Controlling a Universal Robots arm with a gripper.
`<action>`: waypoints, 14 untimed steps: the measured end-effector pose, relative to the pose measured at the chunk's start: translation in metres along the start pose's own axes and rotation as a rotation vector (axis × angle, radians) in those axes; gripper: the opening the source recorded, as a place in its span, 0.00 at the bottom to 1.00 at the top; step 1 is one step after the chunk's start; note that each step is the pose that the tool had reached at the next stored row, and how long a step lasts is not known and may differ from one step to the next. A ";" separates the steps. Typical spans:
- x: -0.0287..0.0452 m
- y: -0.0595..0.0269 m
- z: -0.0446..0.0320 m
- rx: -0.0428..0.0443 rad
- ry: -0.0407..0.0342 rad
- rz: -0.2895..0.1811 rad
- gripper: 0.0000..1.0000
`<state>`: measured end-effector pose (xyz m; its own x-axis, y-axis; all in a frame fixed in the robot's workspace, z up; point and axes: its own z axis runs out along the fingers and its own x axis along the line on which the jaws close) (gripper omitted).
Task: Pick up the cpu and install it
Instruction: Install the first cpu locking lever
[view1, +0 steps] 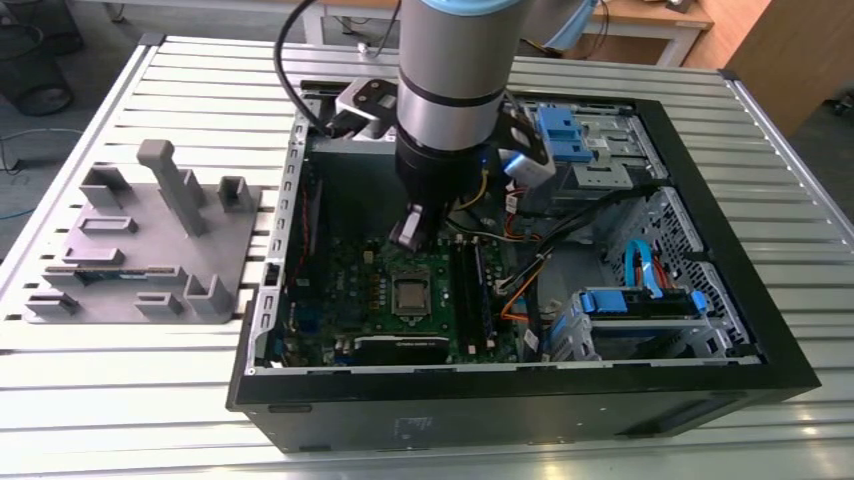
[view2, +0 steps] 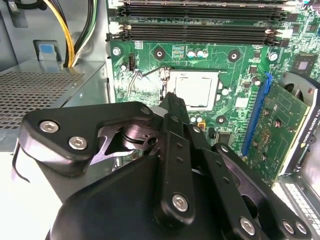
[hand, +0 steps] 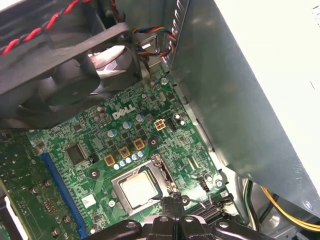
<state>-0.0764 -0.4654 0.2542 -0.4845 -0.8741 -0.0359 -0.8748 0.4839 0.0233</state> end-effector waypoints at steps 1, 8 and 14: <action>0.0000 0.0000 -0.0008 0.0000 -0.0001 0.000 0.11; -0.0002 0.0002 -0.0050 0.0000 -0.0003 0.000 0.11; -0.0003 0.0002 -0.0064 0.0000 -0.0001 0.000 0.11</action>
<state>-0.0764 -0.4654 0.2605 -0.4845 -0.8740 -0.0360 -0.8748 0.4840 0.0233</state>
